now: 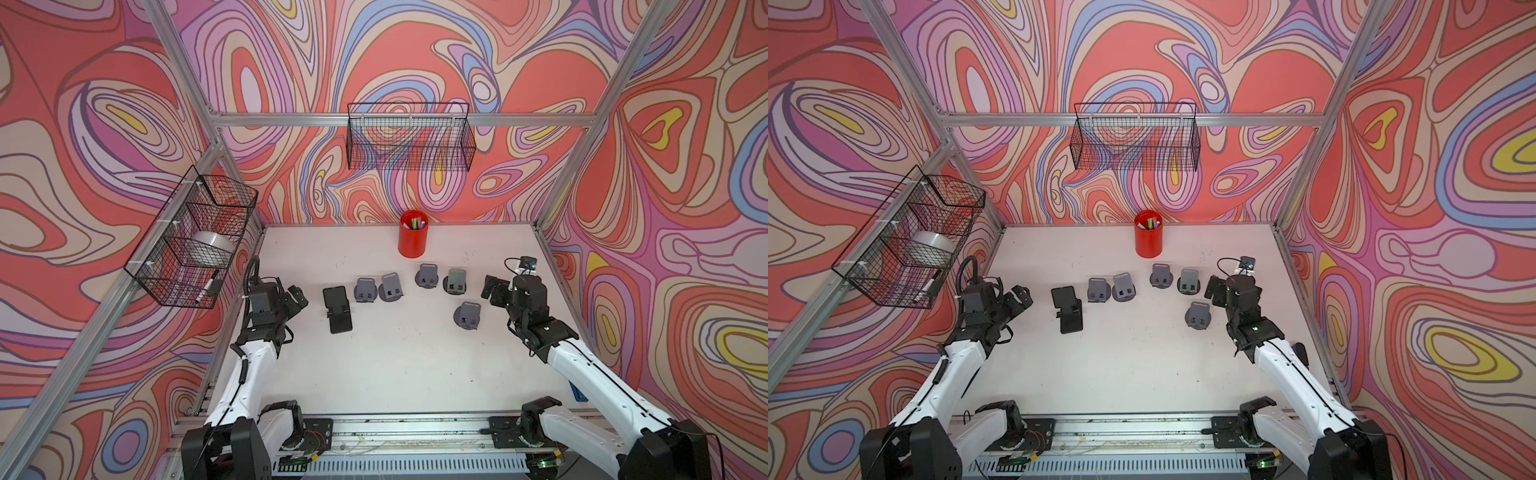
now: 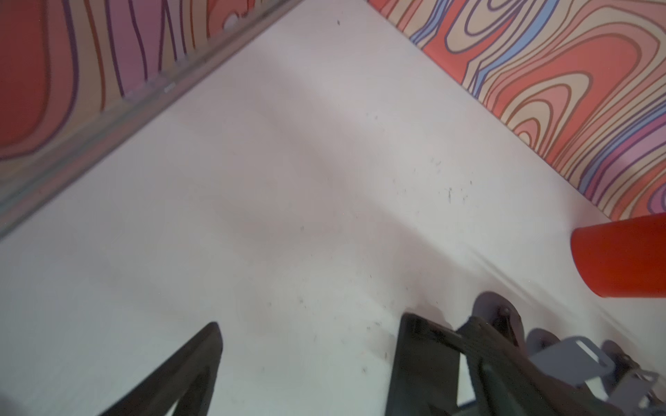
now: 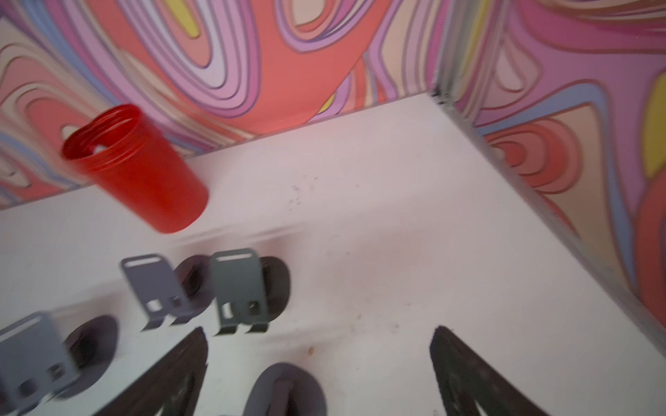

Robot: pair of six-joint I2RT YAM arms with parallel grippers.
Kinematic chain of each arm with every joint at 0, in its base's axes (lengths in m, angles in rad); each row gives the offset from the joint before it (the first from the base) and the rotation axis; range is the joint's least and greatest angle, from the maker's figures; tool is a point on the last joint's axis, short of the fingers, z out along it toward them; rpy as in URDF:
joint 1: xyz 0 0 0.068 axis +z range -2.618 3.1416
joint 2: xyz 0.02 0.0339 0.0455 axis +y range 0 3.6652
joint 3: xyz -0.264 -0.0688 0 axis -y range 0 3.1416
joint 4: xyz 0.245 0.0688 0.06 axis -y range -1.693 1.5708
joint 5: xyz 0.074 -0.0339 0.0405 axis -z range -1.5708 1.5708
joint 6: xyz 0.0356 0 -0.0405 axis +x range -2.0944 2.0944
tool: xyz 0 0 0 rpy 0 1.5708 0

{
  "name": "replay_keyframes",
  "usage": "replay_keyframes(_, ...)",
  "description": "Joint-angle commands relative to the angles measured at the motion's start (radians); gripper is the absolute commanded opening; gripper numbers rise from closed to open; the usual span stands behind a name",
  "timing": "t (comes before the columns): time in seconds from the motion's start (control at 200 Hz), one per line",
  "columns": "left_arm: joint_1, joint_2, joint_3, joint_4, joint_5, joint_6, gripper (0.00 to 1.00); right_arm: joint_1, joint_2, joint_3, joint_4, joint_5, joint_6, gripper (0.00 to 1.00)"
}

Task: Open the phone stand
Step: Reset both arms

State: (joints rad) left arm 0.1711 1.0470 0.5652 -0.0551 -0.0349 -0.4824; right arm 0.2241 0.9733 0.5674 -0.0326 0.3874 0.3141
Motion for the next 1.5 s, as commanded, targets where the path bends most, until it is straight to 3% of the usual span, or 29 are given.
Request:
replay_keyframes(0.0,-0.004,0.019,-0.098,0.274,-0.126,0.168,1.0,-0.026,-0.009,-0.101,0.268,0.183,-0.055,0.98)
replay_keyframes(0.105,-0.005,0.066,-0.164,0.446,-0.091,0.234,1.0,-0.079,0.071,-0.116,0.297,0.205,-0.052,0.98)
replay_keyframes(0.336,-0.023,0.25,-0.228,0.732,-0.007,0.357,1.0,-0.129,0.301,-0.178,0.594,0.135,-0.143,0.98)
replay_keyframes(0.516,-0.027,0.292,-0.148,0.62,0.05,0.408,1.0,-0.132,0.5,-0.157,0.798,0.095,-0.234,0.98)
replay_keyframes(0.641,-0.046,0.275,-0.179,0.663,0.132,0.453,1.0,-0.144,0.569,-0.147,0.914,0.047,-0.263,0.98)
replay_keyframes(0.796,-0.107,0.288,-0.25,0.857,0.139,0.443,1.0,-0.159,0.674,-0.137,1.018,-0.013,-0.255,0.99)
replay_keyframes(0.917,-0.131,0.383,-0.28,1.021,0.13,0.449,1.0,-0.161,0.682,-0.113,0.972,-0.042,-0.26,0.98)
replay_keyframes(1.087,-0.174,0.499,-0.257,1.087,0.093,0.495,1.0,-0.168,0.703,-0.106,0.976,-0.103,-0.27,0.99)
replay_keyframes(1.307,-0.174,0.48,-0.183,0.905,0.057,0.482,1.0,-0.175,0.745,-0.116,1.033,-0.114,-0.267,0.98)
replay_keyframes(1.493,-0.174,0.489,-0.185,0.93,0.01,0.464,1.0,-0.176,0.746,-0.113,1.028,-0.115,-0.266,0.98)
